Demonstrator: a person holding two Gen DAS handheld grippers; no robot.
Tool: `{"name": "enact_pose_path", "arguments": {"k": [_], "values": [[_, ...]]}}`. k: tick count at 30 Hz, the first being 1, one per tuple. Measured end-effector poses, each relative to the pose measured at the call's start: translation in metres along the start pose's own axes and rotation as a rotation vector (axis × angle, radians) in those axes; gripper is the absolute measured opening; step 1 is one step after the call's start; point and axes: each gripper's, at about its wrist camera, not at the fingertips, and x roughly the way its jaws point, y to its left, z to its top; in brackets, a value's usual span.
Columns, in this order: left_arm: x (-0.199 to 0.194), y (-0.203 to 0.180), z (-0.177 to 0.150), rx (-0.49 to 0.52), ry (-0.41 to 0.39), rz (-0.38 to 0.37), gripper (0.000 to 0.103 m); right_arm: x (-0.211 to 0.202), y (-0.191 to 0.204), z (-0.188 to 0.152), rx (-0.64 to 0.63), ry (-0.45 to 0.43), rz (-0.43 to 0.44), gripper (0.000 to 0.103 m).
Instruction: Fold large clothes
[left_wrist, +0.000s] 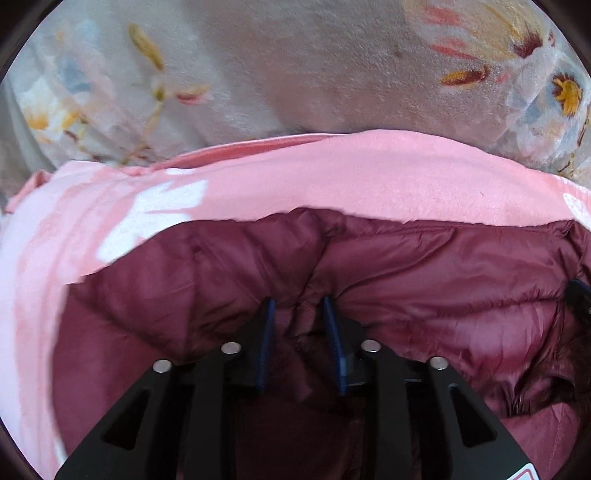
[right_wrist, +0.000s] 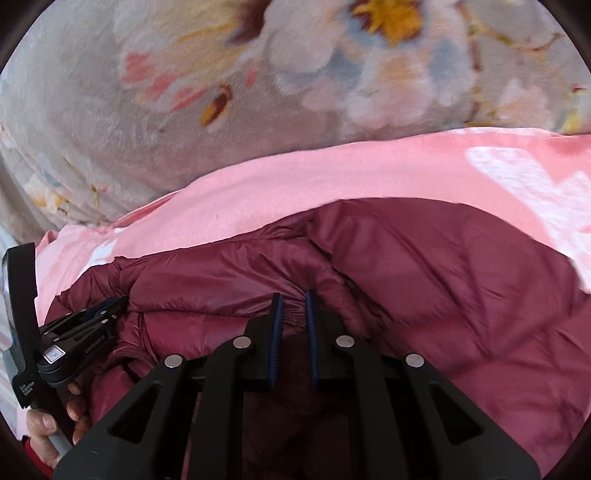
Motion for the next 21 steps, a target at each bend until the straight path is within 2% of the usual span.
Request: {"name": "enact_pose_path", "arguments": {"k": [1,3,4,6,9,12,14,17,21], "values": [[-0.011,0.005,-0.005,-0.003,0.008,-0.014,0.031,-0.021,0.000,-0.007,0.014,0.009,0.005,0.016],[-0.044,0.023,-0.024,-0.016,0.025,-0.066,0.033,-0.065,-0.005,-0.027,0.020,0.013,0.022,0.040],[-0.056,0.031,-0.033,-0.019,0.031,-0.080,0.035,-0.090,-0.011,-0.040,0.016,0.006,0.026,0.043],[-0.089,0.058,-0.061,-0.037,0.051,-0.128,0.048,-0.143,-0.029,-0.075,-0.003,0.013,0.007,0.056],[-0.133,0.105,-0.112,-0.070,0.095,-0.136,0.060,-0.204,-0.066,-0.127,0.010,0.029,-0.070,0.063],[-0.164,0.149,-0.162,-0.116,0.142,-0.119,0.067,-0.259,-0.109,-0.187,0.098,0.069,-0.108,0.068],[-0.179,0.174,-0.193,-0.180,0.185,-0.132,0.068,-0.285,-0.130,-0.221,0.163,0.088,-0.128,0.068],[-0.194,0.203,-0.237,-0.280,0.256,-0.201,0.068,-0.309,-0.149,-0.260,0.249,0.099,-0.098,0.070],[-0.209,0.215,-0.277,-0.340,0.281,-0.224,0.068,-0.329,-0.156,-0.290,0.357,0.052,-0.013,0.070]]}}
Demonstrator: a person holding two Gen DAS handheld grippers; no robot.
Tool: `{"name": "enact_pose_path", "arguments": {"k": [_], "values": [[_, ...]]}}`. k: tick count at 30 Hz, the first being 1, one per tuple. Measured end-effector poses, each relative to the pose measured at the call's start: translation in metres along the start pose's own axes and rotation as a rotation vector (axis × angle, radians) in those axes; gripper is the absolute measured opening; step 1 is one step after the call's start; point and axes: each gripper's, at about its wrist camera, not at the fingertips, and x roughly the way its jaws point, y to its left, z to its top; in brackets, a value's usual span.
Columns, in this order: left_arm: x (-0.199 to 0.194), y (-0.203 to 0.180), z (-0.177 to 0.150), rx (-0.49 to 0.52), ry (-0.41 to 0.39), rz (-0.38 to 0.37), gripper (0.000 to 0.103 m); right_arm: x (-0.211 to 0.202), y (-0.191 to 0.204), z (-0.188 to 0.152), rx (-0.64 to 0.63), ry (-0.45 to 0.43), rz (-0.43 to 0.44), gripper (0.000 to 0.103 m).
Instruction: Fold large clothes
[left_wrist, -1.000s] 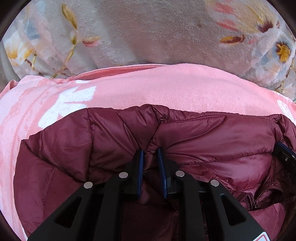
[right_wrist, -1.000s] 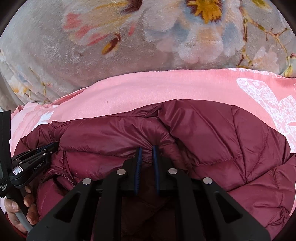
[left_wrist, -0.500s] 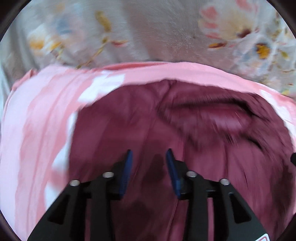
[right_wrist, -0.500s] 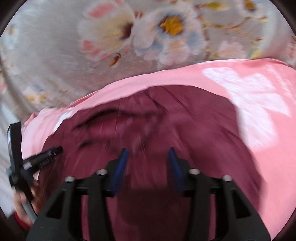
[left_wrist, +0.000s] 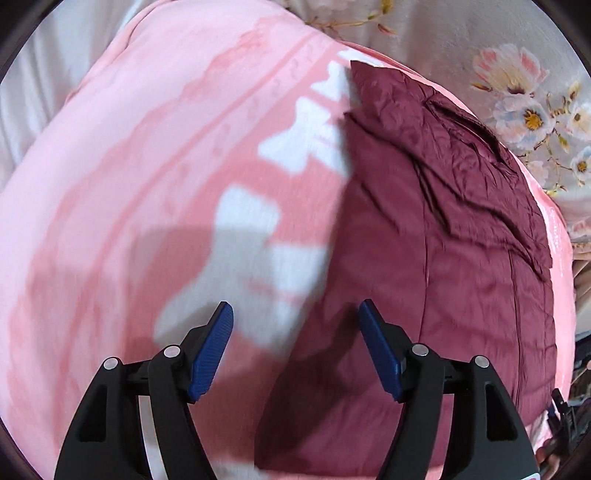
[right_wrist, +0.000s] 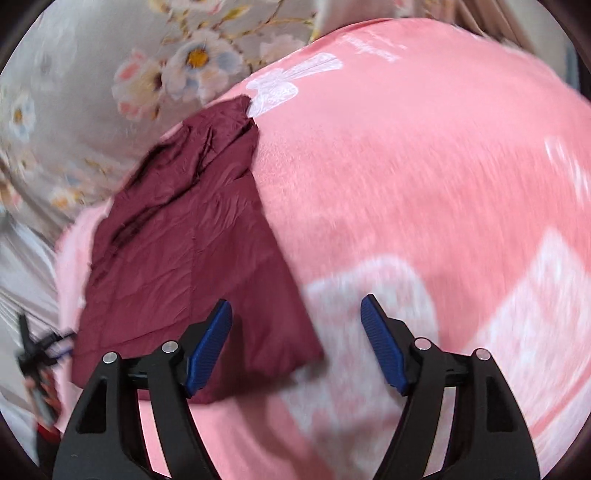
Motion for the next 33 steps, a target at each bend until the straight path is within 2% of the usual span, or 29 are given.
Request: {"name": "enact_pose_path", "arguments": {"k": [3,5,7,8,9,11,14,17,21,26,30,33], "values": [[-0.005,-0.004,-0.018,0.001,-0.008,-0.020,0.068,0.000,0.004,-0.003,0.021,-0.011,0.040,0.071],[-0.005,-0.013,-0.027,0.038,-0.010,-0.017,0.067,0.005,0.009,-0.002,0.025,-0.009,0.053,0.071],[-0.003,-0.025,-0.029,0.063,-0.019,0.013,0.053,0.010,0.016,-0.001,0.018,-0.022,0.031,0.066],[-0.004,-0.030,-0.032,0.074,-0.023,0.024,0.039,0.014,0.020,0.000,0.013,-0.011,0.024,0.052],[-0.006,-0.032,-0.033,0.072,-0.023,0.024,0.023,0.015,0.021,0.000,0.017,-0.001,0.022,0.030],[-0.014,-0.032,-0.036,0.067,-0.024,0.001,0.005,0.011,0.021,-0.003,0.053,0.004,0.071,0.009],[-0.033,-0.032,-0.040,0.075,-0.053,-0.015,0.003,-0.011,0.028,-0.008,0.026,-0.034,0.090,0.004],[-0.071,-0.027,-0.056,0.090,-0.090,-0.058,0.003,-0.053,0.043,-0.018,-0.044,-0.086,0.114,0.003],[-0.127,-0.009,-0.087,0.106,-0.126,-0.115,0.002,-0.129,0.057,-0.049,-0.167,-0.137,0.144,0.003],[-0.206,0.022,-0.132,0.054,-0.156,-0.221,0.002,-0.215,0.067,-0.078,-0.239,-0.224,0.178,0.003],[-0.266,0.008,-0.134,0.082,-0.268,-0.252,0.002,-0.254,0.087,-0.059,-0.231,-0.337,0.239,0.003],[-0.279,-0.016,-0.107,0.123,-0.330,-0.230,0.002,-0.250,0.106,-0.022,-0.215,-0.406,0.257,0.003]]}}
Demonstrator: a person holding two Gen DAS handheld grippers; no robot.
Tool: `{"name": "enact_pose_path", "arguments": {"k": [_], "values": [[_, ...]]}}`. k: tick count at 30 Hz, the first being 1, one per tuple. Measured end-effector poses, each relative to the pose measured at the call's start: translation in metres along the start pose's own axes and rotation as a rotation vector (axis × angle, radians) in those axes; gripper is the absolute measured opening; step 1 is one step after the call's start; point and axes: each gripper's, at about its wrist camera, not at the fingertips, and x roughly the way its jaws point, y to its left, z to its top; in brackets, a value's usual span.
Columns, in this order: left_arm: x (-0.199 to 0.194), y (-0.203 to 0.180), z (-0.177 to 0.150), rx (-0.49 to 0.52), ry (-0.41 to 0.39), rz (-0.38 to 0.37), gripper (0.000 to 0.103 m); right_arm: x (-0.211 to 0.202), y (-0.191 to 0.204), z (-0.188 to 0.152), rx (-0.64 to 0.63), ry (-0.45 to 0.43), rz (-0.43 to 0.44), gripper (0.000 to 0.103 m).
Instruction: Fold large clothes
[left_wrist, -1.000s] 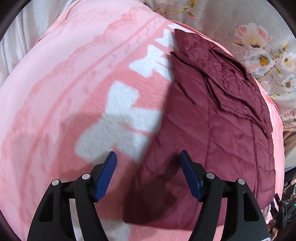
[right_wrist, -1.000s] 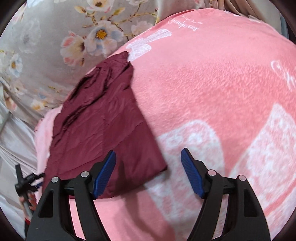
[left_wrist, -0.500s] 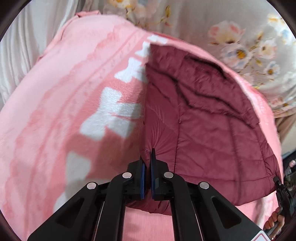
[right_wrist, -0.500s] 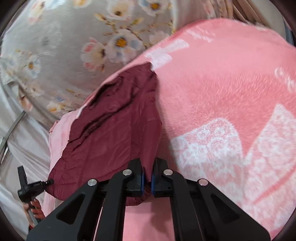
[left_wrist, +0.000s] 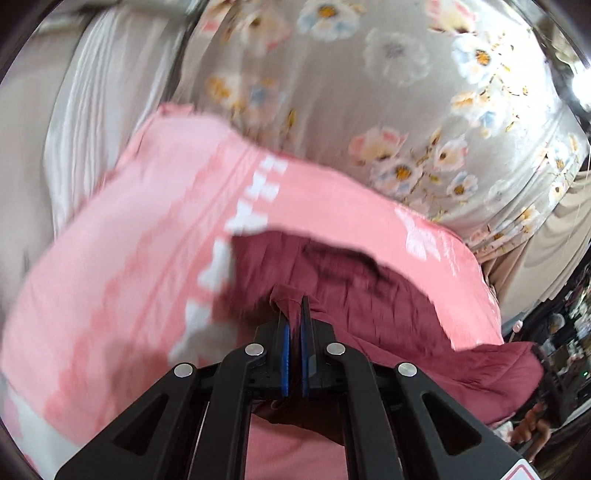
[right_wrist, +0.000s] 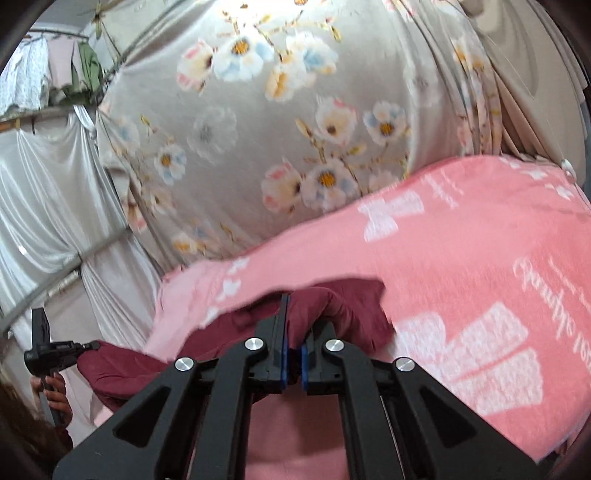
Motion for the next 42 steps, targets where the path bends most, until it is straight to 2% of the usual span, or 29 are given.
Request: {"name": "enact_pose_path", "arguments": {"k": [2,6,11,17,21,24,28,31,33,34,35,36,37,38,40,42], "values": [[0.024,-0.011,0.029,0.024,-0.017,0.043,0.002,0.023,0.002,0.017,-0.010,-0.019,-0.025,0.003],[0.086,-0.016,0.078,0.035,-0.004,0.131,0.003,0.103,-0.014,0.054,0.037,-0.006,-0.099,0.003],[0.183,-0.013,0.120,0.025,0.048,0.222,0.003,0.200,-0.035,0.062,0.057,0.056,-0.197,0.003],[0.290,0.008,0.125,0.017,0.152,0.336,0.004,0.298,-0.067,0.037,0.098,0.178,-0.291,0.003],[0.345,0.027,0.109,0.013,0.230,0.391,0.011,0.343,-0.087,0.013,0.096,0.265,-0.352,0.004],[0.372,0.038,0.096,0.014,0.245,0.427,0.015,0.361,-0.102,-0.002,0.111,0.311,-0.367,0.006],[0.378,0.045,0.088,0.001,0.225,0.400,0.016,0.359,-0.113,-0.009,0.156,0.314,-0.337,0.011],[0.361,0.044,0.094,-0.017,0.187,0.369,0.016,0.334,-0.111,0.000,0.176,0.240,-0.304,0.026],[0.340,0.040,0.102,-0.003,0.130,0.347,0.017,0.314,-0.102,0.009,0.156,0.172,-0.307,0.046],[0.332,0.038,0.106,0.007,0.115,0.340,0.018,0.304,-0.096,0.014,0.143,0.141,-0.306,0.047],[0.325,0.035,0.110,0.015,0.103,0.337,0.021,0.293,-0.089,0.019,0.126,0.112,-0.297,0.047],[0.315,0.032,0.115,0.030,0.069,0.370,0.040,0.289,-0.081,0.023,0.115,0.097,-0.292,0.047],[0.306,0.029,0.120,0.041,0.024,0.416,0.052,0.284,-0.073,0.026,0.101,0.086,-0.278,0.047],[0.290,0.026,0.126,0.054,-0.055,0.464,0.069,0.282,-0.062,0.028,0.082,0.088,-0.251,0.047],[0.274,0.019,0.135,0.073,-0.125,0.499,0.070,0.287,-0.039,0.028,0.028,0.122,-0.221,0.047],[0.270,0.010,0.143,0.071,-0.104,0.488,0.070,0.301,-0.012,0.023,-0.048,0.176,-0.191,0.039]]}}
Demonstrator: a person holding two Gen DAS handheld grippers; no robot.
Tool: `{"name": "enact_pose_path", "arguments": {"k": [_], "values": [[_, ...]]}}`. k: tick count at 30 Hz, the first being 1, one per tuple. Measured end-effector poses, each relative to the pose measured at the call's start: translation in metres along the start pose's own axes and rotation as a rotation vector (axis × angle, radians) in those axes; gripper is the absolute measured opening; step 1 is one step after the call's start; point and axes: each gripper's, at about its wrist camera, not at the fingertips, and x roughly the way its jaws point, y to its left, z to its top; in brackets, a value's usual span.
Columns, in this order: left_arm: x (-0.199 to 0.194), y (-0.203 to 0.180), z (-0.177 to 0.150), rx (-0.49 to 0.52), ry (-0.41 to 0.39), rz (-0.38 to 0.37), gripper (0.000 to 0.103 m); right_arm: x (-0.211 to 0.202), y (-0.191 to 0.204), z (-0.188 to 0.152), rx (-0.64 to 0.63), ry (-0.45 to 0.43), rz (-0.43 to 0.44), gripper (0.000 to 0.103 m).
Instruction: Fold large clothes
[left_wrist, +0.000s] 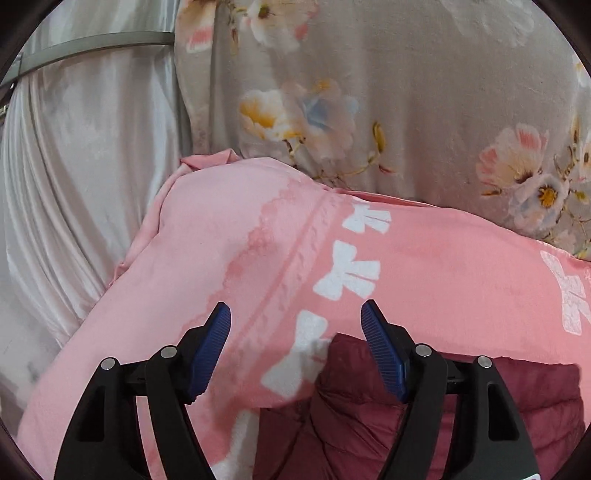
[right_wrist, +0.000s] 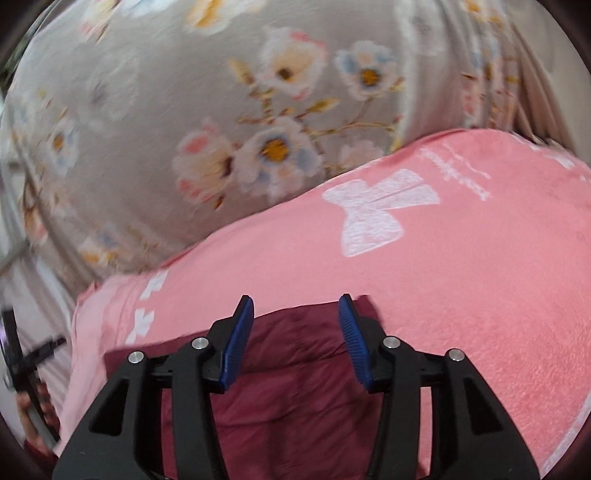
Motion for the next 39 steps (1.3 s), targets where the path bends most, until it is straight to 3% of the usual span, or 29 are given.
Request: {"name": "enact_pose_path", "arguments": {"k": [6,9,13,18,26,39], "values": [[-0.006,-0.082,-0.004,0.128,0.077,-0.150,0.070,0.059,0.082,-0.015,-0.181,0.154,0.050,0.022],[0.012,-0.129,-0.019,0.199,0.137,-0.176,0.069,0.090,0.103,-0.019,-0.231,0.191,0.017,0.020],[0.049,-0.166,-0.045,0.227,0.210,-0.152,0.066,0.128,0.098,-0.030,-0.201,0.258,-0.011,0.020],[0.090,-0.169,-0.079,0.204,0.287,-0.118,0.065,0.153,0.077,-0.056,-0.132,0.336,0.008,0.020],[0.088,-0.167,-0.102,0.202,0.206,-0.083,0.068,0.150,0.085,-0.075,-0.196,0.307,-0.023,0.019],[0.093,-0.175,-0.107,0.250,0.191,-0.036,0.068,0.153,0.083,-0.076,-0.196,0.312,-0.023,0.019]]}}
